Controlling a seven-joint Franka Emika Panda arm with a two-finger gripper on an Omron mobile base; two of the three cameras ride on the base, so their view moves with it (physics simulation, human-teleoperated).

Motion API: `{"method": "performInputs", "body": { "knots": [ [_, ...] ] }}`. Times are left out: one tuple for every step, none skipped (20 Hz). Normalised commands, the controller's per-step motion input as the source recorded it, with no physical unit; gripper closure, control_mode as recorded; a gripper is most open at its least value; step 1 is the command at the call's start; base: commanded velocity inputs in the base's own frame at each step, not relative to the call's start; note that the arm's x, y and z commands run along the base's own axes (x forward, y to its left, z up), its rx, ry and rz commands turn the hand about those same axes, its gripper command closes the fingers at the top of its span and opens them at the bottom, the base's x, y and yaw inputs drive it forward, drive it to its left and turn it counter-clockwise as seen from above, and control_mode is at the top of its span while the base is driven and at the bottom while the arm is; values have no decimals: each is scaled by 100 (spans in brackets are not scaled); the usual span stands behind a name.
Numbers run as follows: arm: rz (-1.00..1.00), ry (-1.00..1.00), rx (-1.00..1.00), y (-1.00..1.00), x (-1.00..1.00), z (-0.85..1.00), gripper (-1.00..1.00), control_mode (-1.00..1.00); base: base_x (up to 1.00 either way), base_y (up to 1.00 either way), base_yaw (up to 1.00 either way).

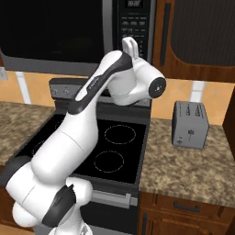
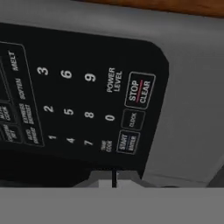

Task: Pick the lemon from the sink and place it in the bowl. Then pick the bowl and place it in the microwave. Then close the microwave door and press the start button.

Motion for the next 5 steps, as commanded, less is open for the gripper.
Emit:
{"method": "performInputs", "body": {
  "knots": [
    [0, -2, 2, 0, -100, -9, 100, -100, 0, 0, 0],
    [0, -1, 2, 0, -100, -11, 100, -100, 0, 0, 0],
    [0, 0, 1, 0, -100, -18, 100, -100, 0, 0, 0],
    [0, 0, 1, 1, -100, -24, 100, -100, 0, 0, 0],
    [0, 0, 1, 3, -100, -27, 100, -100, 0, 0, 0]
  ]
}}
